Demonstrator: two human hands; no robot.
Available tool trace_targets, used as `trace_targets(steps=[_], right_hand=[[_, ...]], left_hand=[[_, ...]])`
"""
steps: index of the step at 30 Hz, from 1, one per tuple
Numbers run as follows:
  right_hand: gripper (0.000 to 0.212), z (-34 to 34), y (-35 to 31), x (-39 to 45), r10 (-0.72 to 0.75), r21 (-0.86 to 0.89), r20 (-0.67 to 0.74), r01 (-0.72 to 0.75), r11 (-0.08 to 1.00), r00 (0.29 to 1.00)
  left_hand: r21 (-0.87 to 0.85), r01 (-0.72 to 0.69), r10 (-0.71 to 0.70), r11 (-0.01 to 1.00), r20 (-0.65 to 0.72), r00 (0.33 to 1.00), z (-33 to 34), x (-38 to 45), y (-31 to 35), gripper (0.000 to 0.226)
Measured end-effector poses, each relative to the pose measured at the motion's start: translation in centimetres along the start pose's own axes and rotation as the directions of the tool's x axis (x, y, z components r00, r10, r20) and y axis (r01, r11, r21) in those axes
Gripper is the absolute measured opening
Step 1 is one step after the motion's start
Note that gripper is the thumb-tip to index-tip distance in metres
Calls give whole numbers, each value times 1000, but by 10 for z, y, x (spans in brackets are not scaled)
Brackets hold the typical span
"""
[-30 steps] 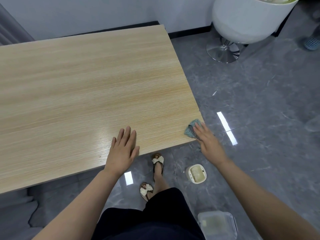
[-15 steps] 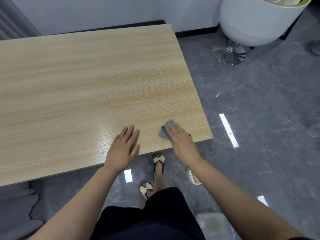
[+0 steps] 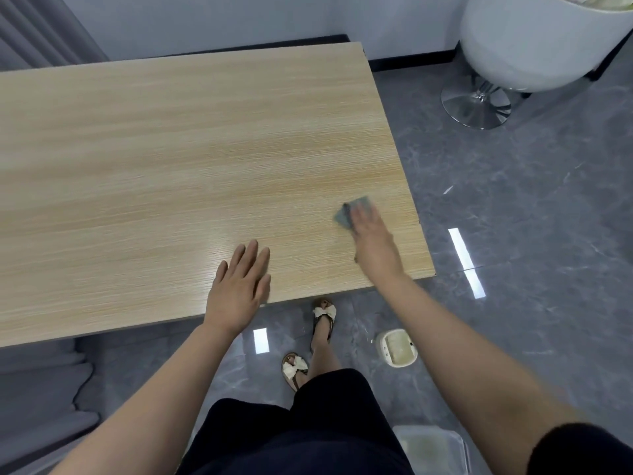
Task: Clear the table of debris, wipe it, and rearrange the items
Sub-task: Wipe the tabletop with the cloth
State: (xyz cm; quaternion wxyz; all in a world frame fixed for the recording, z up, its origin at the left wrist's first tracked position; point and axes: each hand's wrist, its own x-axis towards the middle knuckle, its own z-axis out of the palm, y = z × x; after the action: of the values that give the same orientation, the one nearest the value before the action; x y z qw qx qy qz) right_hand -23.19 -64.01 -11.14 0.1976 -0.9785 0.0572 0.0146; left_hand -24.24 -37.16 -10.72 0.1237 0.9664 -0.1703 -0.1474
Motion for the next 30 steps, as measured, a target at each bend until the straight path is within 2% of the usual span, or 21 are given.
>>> trace_targets(steps=[2,4,5,7,8,9,11,13,15,16,17,19,22,23,24,25,26,28,30], right_hand=[[86,20,-31,-24,-239,62,56,236,970,969],[75,40,-53,-48,-533,153,201,511,846,822],[75,44,-57,-53,-627,188,238,598,779,742],[80,36,-51,-44,-703,209,294,674,709,648],[82,27,-46,-34,-696,190,306,675,713,649],[84,18,-39,-22,-666,166,299,649,742,684],[87,-1,-19,1,-508,120,253,495,861,823],[80,-9,7,17,-304,76,201,294,953,931],[69,-7,13,18,-147,57,136,140,989,980],[71,0,7,13,-109,52,100,104,993,989],[77,7,-5,4,-119,46,71,116,992,990],[86,25,-33,-18,-287,60,96,282,958,953],[78,40,-54,-33,-615,153,241,597,788,750],[78,35,-52,-27,-662,157,280,647,746,696],[80,28,-48,-18,-667,142,305,660,738,680],[83,21,-43,-8,-637,113,312,638,761,705],[85,14,-37,4,-579,78,289,584,808,762],[83,4,-18,29,-362,29,189,363,931,913],[71,-1,3,47,-136,49,117,131,990,984]], left_hand=[[-12,14,-14,1000,-22,1000,1,-2,-1,71],[-11,18,-18,1000,-26,999,1,-3,-4,70],[-3,17,-17,1000,-17,1000,1,-3,-5,69],[15,18,-18,1000,-3,1000,2,-3,-8,58],[12,21,-21,1000,-6,1000,1,-3,-9,54],[4,27,-27,1000,-11,1000,0,-4,-8,53],[-2,25,-25,1000,-16,1000,-1,-5,-6,64],[-17,22,-22,1000,-17,1000,-1,-5,-5,71],[-38,18,-19,999,-22,1000,0,-6,-6,70],[-48,17,-18,999,-25,1000,0,-6,-6,69],[-64,17,-19,998,-30,999,0,-6,-5,66],[-139,32,-40,990,-51,998,-2,-4,-2,52],[-200,30,-52,979,-102,993,-4,0,-3,46],[-187,12,-35,982,-118,992,-5,1,-5,45],[-169,-11,-11,986,-129,992,-6,2,-8,45],[-152,-40,19,988,-137,990,-7,3,-10,45],[-143,-68,48,987,-142,989,-9,4,-13,45],[-138,-93,71,986,-152,986,-14,7,-16,45],[-132,-105,83,986,-163,983,-18,11,-17,43]])
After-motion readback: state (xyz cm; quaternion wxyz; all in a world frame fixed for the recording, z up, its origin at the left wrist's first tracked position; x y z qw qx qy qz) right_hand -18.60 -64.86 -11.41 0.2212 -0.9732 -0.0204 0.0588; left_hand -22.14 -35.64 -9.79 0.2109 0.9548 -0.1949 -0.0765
